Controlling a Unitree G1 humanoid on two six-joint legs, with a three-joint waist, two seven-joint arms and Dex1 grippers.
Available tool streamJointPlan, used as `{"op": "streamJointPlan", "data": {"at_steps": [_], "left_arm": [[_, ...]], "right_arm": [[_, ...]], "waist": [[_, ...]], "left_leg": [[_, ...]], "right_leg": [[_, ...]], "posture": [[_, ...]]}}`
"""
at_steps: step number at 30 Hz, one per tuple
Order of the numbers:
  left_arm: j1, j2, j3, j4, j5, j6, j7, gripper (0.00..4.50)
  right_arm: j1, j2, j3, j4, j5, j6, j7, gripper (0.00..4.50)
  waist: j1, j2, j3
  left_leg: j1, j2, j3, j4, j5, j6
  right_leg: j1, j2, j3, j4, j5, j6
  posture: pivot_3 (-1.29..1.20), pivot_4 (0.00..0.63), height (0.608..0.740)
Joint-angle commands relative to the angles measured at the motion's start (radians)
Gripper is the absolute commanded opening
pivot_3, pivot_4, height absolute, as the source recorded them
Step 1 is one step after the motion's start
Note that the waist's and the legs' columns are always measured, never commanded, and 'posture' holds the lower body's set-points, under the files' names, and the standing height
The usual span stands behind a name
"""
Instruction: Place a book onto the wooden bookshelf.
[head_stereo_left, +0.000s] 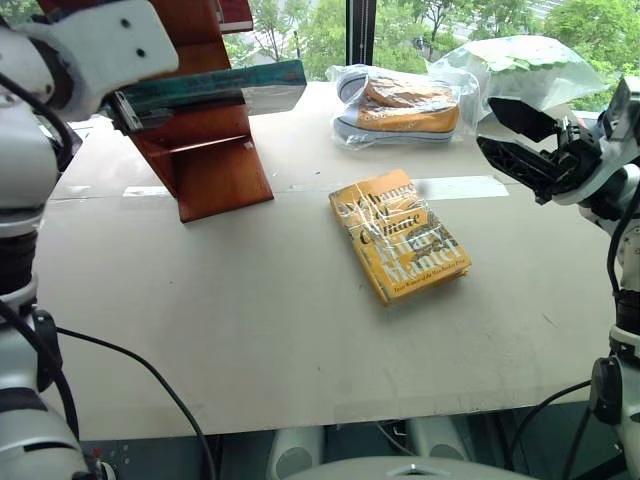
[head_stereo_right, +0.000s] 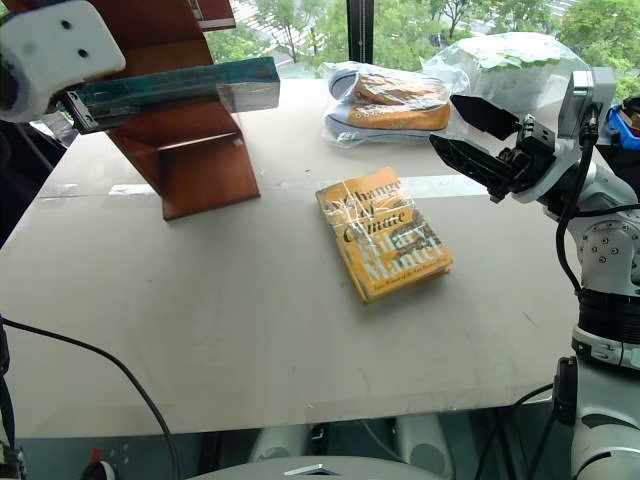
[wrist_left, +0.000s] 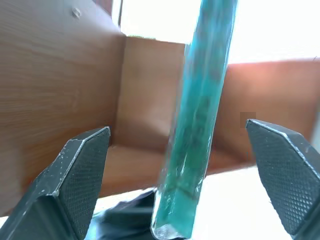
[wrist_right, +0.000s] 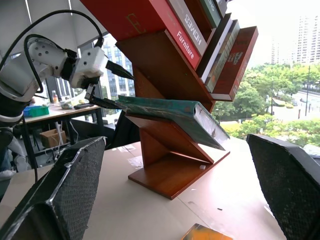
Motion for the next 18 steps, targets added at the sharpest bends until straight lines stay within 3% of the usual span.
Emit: {"op": "streamJointPlan", "data": {"at_steps": [1,4,6,9,14,18], "left_arm": [[-0.053,-0.023,0.126,-0.138,-0.162,0.208,-0.04,4.46],[-0.048,-0.12,0.207,-0.271,-0.29,0.425,-0.012,4.46],[0.032,-0.255,0.268,-0.381,-0.339,0.553,0.058,4.46],[0.311,-0.453,0.342,-0.526,-0.341,0.597,0.197,4.46],[1.011,-0.835,0.415,-0.616,-0.376,0.144,0.382,4.46],[1.325,-0.944,0.345,-0.563,-0.398,-0.174,0.454,4.46]], "right_arm": [[0.038,-0.03,-0.03,-0.037,-0.013,-0.016,0.009,4.5],[0.105,-0.057,-0.034,-0.049,-0.047,-0.033,0.026,4.5],[0.172,-0.067,-0.033,-0.051,-0.092,-0.071,0.034,4.5],[0.306,-0.073,-0.02,-0.064,-0.181,-0.145,0.033,4.5],[0.567,-0.041,-0.013,-0.03,-0.348,-0.319,0.003,4.5],[0.642,-0.016,-0.003,0.054,-0.444,-0.456,-0.012,4.5]], "waist": [[0.002,0.0,0.0],[0.009,0.0,0.0],[0.01,0.001,-0.001],[0.006,0.005,-0.004],[-0.02,0.003,-0.004],[-0.014,0.003,-0.005]], "left_leg": [[0.0,0.0,0.0,0.0,0.0,0.0],[0.0,0.0,-0.001,0.001,0.0,0.0],[0.0,-0.001,-0.001,0.001,0.0,0.0],[0.002,-0.001,0.0,0.003,0.0,0.0],[0.004,0.0,-0.001,0.002,0.0,0.0],[0.006,-0.001,0.001,0.003,0.0,0.0]], "right_leg": [[0.0,0.0,0.0,0.0,0.0,0.0],[0.0,0.0,0.0,0.0,-0.001,0.002],[0.001,-0.001,0.0,0.0,-0.002,0.003],[0.004,-0.001,0.001,0.001,-0.002,0.003],[0.001,0.0,0.005,0.005,0.0,-0.001],[0.002,-0.001,0.004,0.005,-0.005,-0.002]], "posture": [[0.0,0.15,0.693],[0.0,0.15,0.693],[0.0,0.15,0.693],[0.0,0.15,0.693],[0.0,0.15,0.693],[0.0,0.15,0.693]]}}
